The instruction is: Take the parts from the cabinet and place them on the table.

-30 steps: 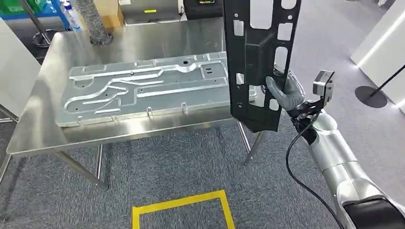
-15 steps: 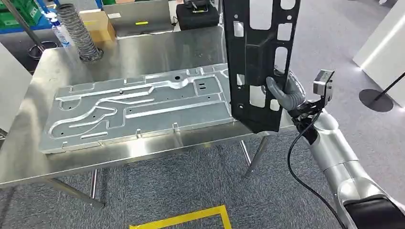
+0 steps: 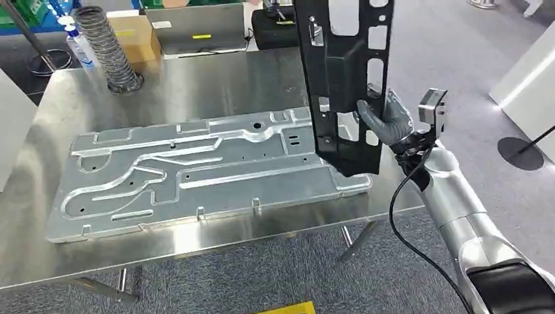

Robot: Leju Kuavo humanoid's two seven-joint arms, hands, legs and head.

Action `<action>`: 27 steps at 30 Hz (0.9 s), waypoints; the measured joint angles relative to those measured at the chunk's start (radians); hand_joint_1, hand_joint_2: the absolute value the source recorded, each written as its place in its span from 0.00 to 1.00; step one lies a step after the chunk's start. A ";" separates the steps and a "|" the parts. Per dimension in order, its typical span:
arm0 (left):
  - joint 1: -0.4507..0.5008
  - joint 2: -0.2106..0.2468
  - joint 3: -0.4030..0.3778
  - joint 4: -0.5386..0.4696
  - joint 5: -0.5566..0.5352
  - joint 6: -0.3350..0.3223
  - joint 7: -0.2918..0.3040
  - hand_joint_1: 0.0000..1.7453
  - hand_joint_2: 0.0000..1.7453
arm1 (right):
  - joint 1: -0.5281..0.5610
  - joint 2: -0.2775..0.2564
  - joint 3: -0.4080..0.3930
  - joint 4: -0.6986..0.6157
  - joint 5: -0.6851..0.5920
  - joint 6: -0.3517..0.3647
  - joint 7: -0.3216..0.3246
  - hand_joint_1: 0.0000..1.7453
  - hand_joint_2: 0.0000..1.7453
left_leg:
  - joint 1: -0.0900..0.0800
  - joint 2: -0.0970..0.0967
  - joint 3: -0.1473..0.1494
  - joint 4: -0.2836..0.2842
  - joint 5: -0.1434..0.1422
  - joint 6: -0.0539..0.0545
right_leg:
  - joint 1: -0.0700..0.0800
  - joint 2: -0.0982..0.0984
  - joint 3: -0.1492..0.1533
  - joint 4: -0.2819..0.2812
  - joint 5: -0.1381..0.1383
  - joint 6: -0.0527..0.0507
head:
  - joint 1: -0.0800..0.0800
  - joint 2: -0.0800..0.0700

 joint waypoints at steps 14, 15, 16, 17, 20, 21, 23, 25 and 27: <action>-0.003 0.009 0.006 0.000 -0.004 -0.030 -0.041 0.00 1.00 | -0.045 0.056 0.249 -0.002 0.703 -0.354 0.000 1.00 1.00 | 0.029 0.001 -0.164 0.223 -0.045 -0.081 | -0.018 0.011 0.064 -0.140 0.147 -0.027 | 0.002 0.000; -0.001 0.010 0.006 0.000 -0.004 -0.030 -0.040 0.00 1.00 | -0.048 0.061 0.267 -0.003 0.735 -0.364 0.005 1.00 1.00 | 0.032 0.003 -0.129 0.140 0.005 -0.084 | -0.022 0.012 0.069 -0.135 0.140 -0.022 | 0.002 0.000; 0.001 0.010 0.006 0.000 -0.006 -0.029 -0.040 0.00 1.00 | -0.054 0.064 0.285 -0.004 0.760 -0.372 0.010 1.00 1.00 | 0.034 0.005 -0.094 0.059 0.048 -0.088 | -0.024 0.012 0.072 -0.130 0.133 -0.016 | 0.002 0.000; 0.003 0.010 0.006 0.000 -0.006 -0.029 -0.040 0.00 1.00 | -0.061 0.066 0.303 -0.006 0.782 -0.381 0.014 1.00 1.00 | 0.036 0.011 -0.079 0.003 0.056 -0.090 | -0.018 0.014 0.071 -0.118 0.125 -0.008 | 0.002 0.000; 0.003 0.010 0.006 0.000 -0.016 -0.028 -0.041 0.00 1.00 | -0.071 0.066 0.356 -0.011 0.846 -0.403 0.031 1.00 1.00 | 0.033 0.006 -0.078 0.015 0.042 -0.049 | -0.016 0.016 0.062 -0.111 0.110 0.010 | 0.002 0.000; 0.003 0.010 0.006 0.000 -0.018 -0.029 -0.042 0.00 1.00 | -0.070 0.067 0.370 -0.011 0.858 -0.407 0.036 1.00 1.00 | 0.034 0.006 -0.077 0.014 0.046 -0.042 | -0.018 0.016 0.063 -0.110 0.109 0.016 | 0.002 0.000; 0.002 0.010 0.006 0.000 -0.027 -0.032 -0.042 0.00 1.00 | -0.068 0.067 0.391 -0.019 0.886 -0.417 0.046 1.00 1.00 | 0.035 0.010 -0.076 0.009 0.048 -0.030 | -0.021 0.002 0.044 -0.053 0.067 0.022 | 0.002 0.000; 0.003 0.010 0.005 0.000 -0.035 -0.037 -0.051 0.00 1.00 | -0.065 0.066 0.408 -0.019 0.915 -0.433 0.061 1.00 1.00 | 0.029 0.010 -0.076 0.009 0.046 -0.023 | -0.019 -0.001 -0.032 0.109 -0.020 0.025 | 0.002 0.000; 0.004 0.010 0.004 0.000 -0.041 -0.039 -0.069 0.00 1.00 | -0.058 0.066 0.428 -0.021 0.954 -0.444 0.076 1.00 1.00 | 0.022 0.010 -0.076 0.011 0.044 -0.019 | -0.015 -0.001 -0.087 0.219 -0.054 0.021 | 0.002 0.000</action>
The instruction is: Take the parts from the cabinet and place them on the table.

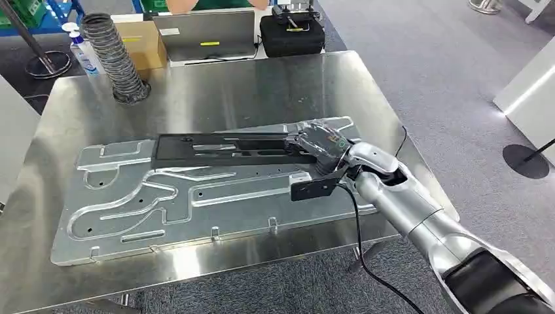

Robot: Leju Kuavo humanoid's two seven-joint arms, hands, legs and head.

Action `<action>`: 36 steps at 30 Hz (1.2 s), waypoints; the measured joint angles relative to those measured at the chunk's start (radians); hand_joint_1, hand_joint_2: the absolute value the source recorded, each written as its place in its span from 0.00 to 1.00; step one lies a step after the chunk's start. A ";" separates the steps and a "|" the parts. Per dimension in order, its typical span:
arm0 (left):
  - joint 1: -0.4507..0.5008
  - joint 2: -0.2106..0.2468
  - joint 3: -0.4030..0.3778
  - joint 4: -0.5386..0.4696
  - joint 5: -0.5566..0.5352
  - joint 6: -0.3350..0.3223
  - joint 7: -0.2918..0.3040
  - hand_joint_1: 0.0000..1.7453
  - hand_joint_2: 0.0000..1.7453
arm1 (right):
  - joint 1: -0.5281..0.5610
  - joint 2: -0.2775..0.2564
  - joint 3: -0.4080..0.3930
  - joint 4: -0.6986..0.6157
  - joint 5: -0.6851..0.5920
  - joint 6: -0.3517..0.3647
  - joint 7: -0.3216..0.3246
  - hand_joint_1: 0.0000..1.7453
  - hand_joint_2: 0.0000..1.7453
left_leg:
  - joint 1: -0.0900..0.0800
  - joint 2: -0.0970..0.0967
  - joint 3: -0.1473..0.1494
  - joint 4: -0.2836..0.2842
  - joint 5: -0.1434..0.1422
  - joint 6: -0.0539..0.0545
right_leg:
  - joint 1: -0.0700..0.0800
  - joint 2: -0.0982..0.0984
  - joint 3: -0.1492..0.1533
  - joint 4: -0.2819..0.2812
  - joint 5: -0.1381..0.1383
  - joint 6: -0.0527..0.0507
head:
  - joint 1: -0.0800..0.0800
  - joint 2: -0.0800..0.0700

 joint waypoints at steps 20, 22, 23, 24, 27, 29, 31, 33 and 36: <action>0.002 0.012 -0.005 0.000 -0.029 -0.027 -0.033 0.00 1.00 | -0.026 -0.035 0.061 0.025 0.145 -0.082 0.085 0.00 0.00 | 0.026 0.008 0.003 0.030 -0.019 -0.082 | -0.001 0.006 0.168 -0.320 0.148 -0.031 | 0.000 0.000; 0.002 0.012 -0.005 0.000 -0.032 -0.027 -0.032 0.00 1.00 | -0.034 -0.042 0.058 0.034 0.147 -0.088 0.087 0.00 0.00 | 0.021 -0.004 0.008 0.030 -0.028 -0.048 | 0.004 0.010 0.157 -0.309 0.139 -0.020 | 0.000 0.000; 0.002 0.012 -0.006 0.000 -0.040 -0.026 -0.032 0.00 1.00 | -0.036 -0.044 0.056 0.040 0.147 -0.089 0.087 0.00 0.00 | 0.017 -0.004 0.007 0.031 -0.030 -0.042 | 0.002 0.011 0.159 -0.311 0.138 -0.017 | 0.000 0.000; 0.000 0.012 -0.008 0.000 -0.050 -0.024 -0.029 0.00 1.00 | -0.037 -0.045 0.054 0.045 0.147 -0.090 0.087 0.00 0.00 | 0.015 -0.004 0.007 0.030 -0.030 -0.034 | 0.000 0.010 0.160 -0.313 0.139 -0.012 | 0.000 0.000; -0.004 0.012 -0.014 0.000 -0.058 -0.011 -0.015 0.00 1.00 | -0.038 -0.045 0.045 0.058 0.151 -0.095 0.087 0.00 0.00 | 0.020 -0.001 0.009 0.024 -0.027 -0.015 | -0.002 0.000 0.130 -0.231 0.081 0.000 | 0.000 0.000; -0.005 0.011 -0.014 0.000 -0.053 -0.008 -0.012 0.00 1.00 | -0.036 -0.045 0.044 0.066 0.153 -0.099 0.087 0.00 0.00 | 0.017 -0.001 0.009 0.024 -0.029 -0.011 | 0.000 0.000 0.049 -0.066 0.006 0.004 | 0.000 0.000; -0.005 0.009 -0.014 0.000 -0.048 -0.008 -0.009 0.00 1.00 | -0.029 -0.045 0.044 0.075 0.154 -0.099 0.087 0.00 0.00 | 0.012 -0.001 0.009 0.024 -0.030 -0.008 | 0.001 0.000 0.004 0.009 -0.001 0.000 | 0.000 0.000; -0.005 0.008 -0.014 0.000 -0.048 -0.008 -0.008 0.00 1.00 | -0.030 -0.045 0.044 0.080 0.154 -0.099 0.087 0.00 0.00 | 0.006 -0.002 0.013 0.024 -0.031 -0.007 | 0.005 0.000 0.046 -0.095 0.074 -0.014 | 0.000 0.000; -0.005 0.002 -0.014 0.000 -0.047 -0.006 -0.006 0.00 1.00 | -0.039 -0.044 0.039 0.081 0.154 -0.101 0.087 0.00 0.00 | -0.003 -0.002 0.016 0.026 -0.034 -0.012 | 0.025 -0.001 0.138 -0.301 0.148 -0.052 | 0.000 0.000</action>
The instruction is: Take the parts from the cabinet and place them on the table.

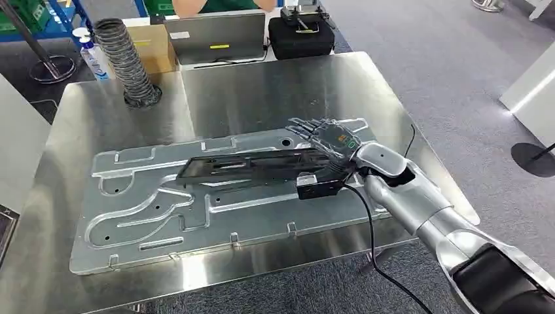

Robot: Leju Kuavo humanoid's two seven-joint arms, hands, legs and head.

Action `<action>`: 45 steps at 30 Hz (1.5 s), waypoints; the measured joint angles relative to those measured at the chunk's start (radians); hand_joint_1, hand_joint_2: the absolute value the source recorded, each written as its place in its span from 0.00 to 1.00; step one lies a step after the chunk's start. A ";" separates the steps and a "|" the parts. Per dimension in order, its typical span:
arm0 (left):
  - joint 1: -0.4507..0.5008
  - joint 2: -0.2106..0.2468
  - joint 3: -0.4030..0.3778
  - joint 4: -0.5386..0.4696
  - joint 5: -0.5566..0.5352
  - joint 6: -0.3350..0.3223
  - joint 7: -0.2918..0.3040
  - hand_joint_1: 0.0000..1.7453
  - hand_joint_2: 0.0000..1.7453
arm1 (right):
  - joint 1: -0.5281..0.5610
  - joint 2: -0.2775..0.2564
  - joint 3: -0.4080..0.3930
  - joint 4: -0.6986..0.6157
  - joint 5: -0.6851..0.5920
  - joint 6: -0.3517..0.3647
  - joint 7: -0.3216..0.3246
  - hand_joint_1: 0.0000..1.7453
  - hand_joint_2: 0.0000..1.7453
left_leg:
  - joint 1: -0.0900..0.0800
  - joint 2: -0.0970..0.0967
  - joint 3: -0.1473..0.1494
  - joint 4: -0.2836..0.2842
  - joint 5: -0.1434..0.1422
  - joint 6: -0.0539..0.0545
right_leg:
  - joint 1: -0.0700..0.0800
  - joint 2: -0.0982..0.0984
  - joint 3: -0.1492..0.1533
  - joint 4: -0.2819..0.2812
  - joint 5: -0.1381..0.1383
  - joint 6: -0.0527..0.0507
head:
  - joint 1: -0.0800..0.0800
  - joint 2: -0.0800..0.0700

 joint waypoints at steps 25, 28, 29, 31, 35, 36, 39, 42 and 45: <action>-0.012 0.002 0.000 0.000 0.003 0.004 0.075 0.00 0.00 | 0.024 0.007 -0.010 0.013 -0.006 0.017 0.010 0.00 0.00 | 0.007 0.009 -0.033 -0.003 0.034 0.015 | -0.019 -0.003 -0.112 0.313 -0.185 0.053 | 0.000 0.000; -0.013 0.002 0.000 0.000 0.004 0.001 0.075 0.00 0.00 | 0.026 0.008 -0.010 0.012 -0.006 0.018 0.010 0.00 0.00 | 0.005 0.008 -0.065 -0.003 0.061 0.011 | -0.017 -0.002 -0.007 0.184 -0.104 0.041 | 0.000 0.000; -0.014 0.002 0.000 0.000 0.004 0.000 0.074 0.00 0.00 | 0.024 0.008 -0.011 0.012 -0.006 0.018 0.010 0.00 0.00 | 0.005 0.008 -0.073 -0.003 0.070 0.008 | -0.014 -0.002 0.061 0.087 -0.077 0.033 | 0.000 0.000; -0.015 0.001 0.000 -0.001 0.004 0.000 0.072 0.00 0.00 | 0.022 0.010 -0.017 0.006 -0.006 0.018 0.010 0.00 0.00 | 0.004 0.005 -0.076 -0.007 0.089 -0.002 | -0.004 -0.003 0.126 -0.016 -0.094 0.025 | -0.001 0.000; -0.013 0.005 0.000 -0.001 0.010 -0.002 0.068 0.00 0.00 | 0.003 0.024 -0.018 0.010 -0.007 0.030 0.004 0.00 0.00 | 0.000 0.003 -0.078 -0.040 0.131 -0.029 | -0.013 -0.004 0.102 -0.040 -0.042 -0.002 | 0.000 0.000; -0.012 0.005 0.000 -0.001 0.013 -0.002 0.067 0.00 0.00 | -0.001 0.034 -0.018 0.013 -0.008 0.032 -0.002 0.00 0.00 | 0.001 0.006 -0.090 -0.022 0.088 -0.031 | -0.013 -0.007 0.089 -0.045 -0.026 -0.006 | 0.000 0.000; -0.014 0.007 0.000 -0.001 0.014 -0.004 0.065 0.00 0.00 | -0.008 0.045 -0.018 0.021 -0.011 0.032 -0.008 0.00 0.00 | 0.002 0.005 -0.138 0.195 -0.103 -0.041 | -0.011 -0.008 0.037 -0.044 0.017 -0.014 | 0.000 0.000; -0.015 0.007 0.000 -0.001 0.015 -0.006 0.063 0.00 0.00 | -0.008 0.057 -0.018 0.033 -0.011 0.030 -0.012 0.00 0.00 | 0.002 0.005 -0.115 0.295 -0.074 -0.045 | -0.008 -0.008 -0.012 -0.037 0.052 -0.012 | 0.000 0.000; -0.007 0.007 0.000 -0.001 0.013 -0.006 0.065 0.00 0.00 | -0.010 0.060 -0.018 0.039 -0.011 0.022 -0.012 0.00 0.00 | 0.003 0.008 0.071 0.074 -0.050 -0.039 | -0.006 -0.006 -0.057 -0.015 0.079 -0.001 | 0.000 0.000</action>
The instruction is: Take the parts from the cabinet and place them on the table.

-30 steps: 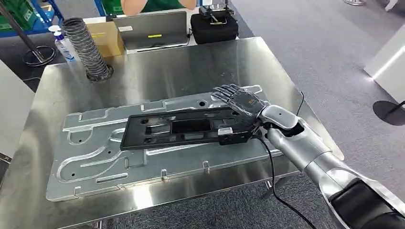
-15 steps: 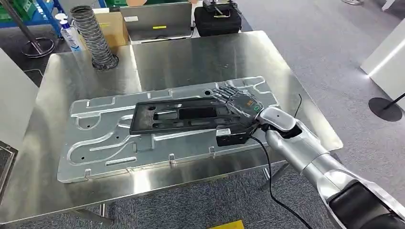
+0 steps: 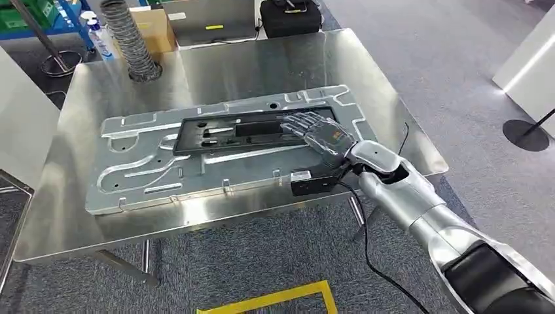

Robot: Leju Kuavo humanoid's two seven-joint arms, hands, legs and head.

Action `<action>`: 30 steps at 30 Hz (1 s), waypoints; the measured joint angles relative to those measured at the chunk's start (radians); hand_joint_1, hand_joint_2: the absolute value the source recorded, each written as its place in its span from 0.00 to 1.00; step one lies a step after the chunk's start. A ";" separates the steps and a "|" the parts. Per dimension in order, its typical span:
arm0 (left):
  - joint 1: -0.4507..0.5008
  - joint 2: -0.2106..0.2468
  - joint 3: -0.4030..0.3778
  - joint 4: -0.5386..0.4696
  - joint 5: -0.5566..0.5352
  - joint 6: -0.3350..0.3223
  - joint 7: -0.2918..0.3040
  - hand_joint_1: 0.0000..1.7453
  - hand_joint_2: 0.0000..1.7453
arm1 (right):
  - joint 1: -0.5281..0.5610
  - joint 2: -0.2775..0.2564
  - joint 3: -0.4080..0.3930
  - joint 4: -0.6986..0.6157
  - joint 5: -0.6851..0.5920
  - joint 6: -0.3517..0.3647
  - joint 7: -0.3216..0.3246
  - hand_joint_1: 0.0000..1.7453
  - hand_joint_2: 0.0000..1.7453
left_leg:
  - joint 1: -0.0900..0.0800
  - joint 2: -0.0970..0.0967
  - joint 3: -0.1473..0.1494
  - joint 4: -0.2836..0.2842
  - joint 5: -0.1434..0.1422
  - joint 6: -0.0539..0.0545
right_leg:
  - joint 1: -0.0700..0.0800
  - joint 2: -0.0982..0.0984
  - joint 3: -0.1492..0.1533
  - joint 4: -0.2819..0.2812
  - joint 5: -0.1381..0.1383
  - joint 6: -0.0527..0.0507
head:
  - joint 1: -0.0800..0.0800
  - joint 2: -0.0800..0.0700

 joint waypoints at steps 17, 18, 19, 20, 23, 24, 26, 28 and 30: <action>-0.002 -0.003 0.000 0.000 0.005 0.000 -0.002 0.00 0.00 | -0.005 0.003 -0.021 0.032 0.009 -0.038 0.000 0.00 0.00 | 0.004 0.004 -0.122 -0.098 0.128 0.022 | -0.015 0.007 0.182 -0.014 -0.160 0.042 | -0.002 0.000; -0.002 -0.002 0.000 0.000 0.006 -0.001 -0.002 0.00 0.00 | -0.006 0.003 -0.026 0.037 0.008 -0.043 -0.001 0.00 0.00 | 0.006 0.003 -0.119 -0.106 0.141 0.016 | -0.012 0.009 0.173 -0.015 -0.150 0.035 | -0.001 0.000; -0.002 -0.002 0.001 0.000 0.007 0.000 -0.003 0.00 0.00 | -0.010 0.002 -0.029 0.044 0.008 -0.046 -0.003 0.00 0.00 | 0.007 0.003 -0.121 -0.114 0.155 0.008 | -0.009 0.009 0.165 -0.012 -0.144 0.029 | -0.002 0.000; 0.000 -0.002 0.001 0.000 0.007 0.000 -0.005 0.00 0.00 | -0.010 0.002 -0.034 0.048 0.006 -0.049 -0.007 0.00 0.00 | 0.005 -0.001 -0.122 -0.126 0.169 0.000 | -0.013 0.005 0.158 -0.021 -0.129 0.018 | -0.001 0.000; -0.003 0.000 0.002 0.000 0.007 -0.001 -0.005 0.00 0.00 | -0.012 0.000 -0.055 0.060 -0.003 -0.063 -0.018 0.00 0.00 | 0.004 -0.001 -0.171 -0.009 0.025 -0.008 | -0.016 -0.002 0.123 -0.031 -0.085 -0.001 | -0.002 0.000; -0.003 0.000 0.002 0.000 0.007 -0.001 -0.005 0.00 0.00 | -0.012 -0.001 -0.064 0.063 -0.004 -0.065 -0.020 0.00 0.00 | 0.004 -0.001 -0.190 0.073 -0.030 -0.009 | -0.013 -0.002 0.109 -0.030 -0.074 -0.004 | -0.001 0.000; -0.005 0.000 0.003 0.000 0.007 -0.001 -0.005 0.00 0.00 | -0.012 -0.006 -0.074 0.071 -0.006 -0.067 -0.021 0.00 0.00 | 0.003 -0.001 -0.210 0.216 -0.072 -0.009 | -0.005 -0.001 0.077 -0.028 -0.048 -0.008 | -0.002 0.000; -0.004 0.000 0.003 0.000 0.009 -0.001 -0.005 0.00 0.00 | -0.010 -0.009 -0.082 0.075 -0.007 -0.070 -0.023 0.00 0.00 | 0.002 -0.001 -0.160 0.196 -0.013 -0.001 | 0.001 0.002 0.047 -0.024 -0.028 -0.008 | -0.002 0.000; 0.000 0.000 0.004 0.000 0.010 0.000 -0.005 0.00 0.00 | -0.012 -0.018 -0.097 0.076 -0.010 -0.077 -0.021 0.00 0.00 | -0.002 -0.002 -0.044 0.041 0.026 0.017 | 0.006 0.007 0.026 -0.021 -0.011 -0.006 | -0.002 0.000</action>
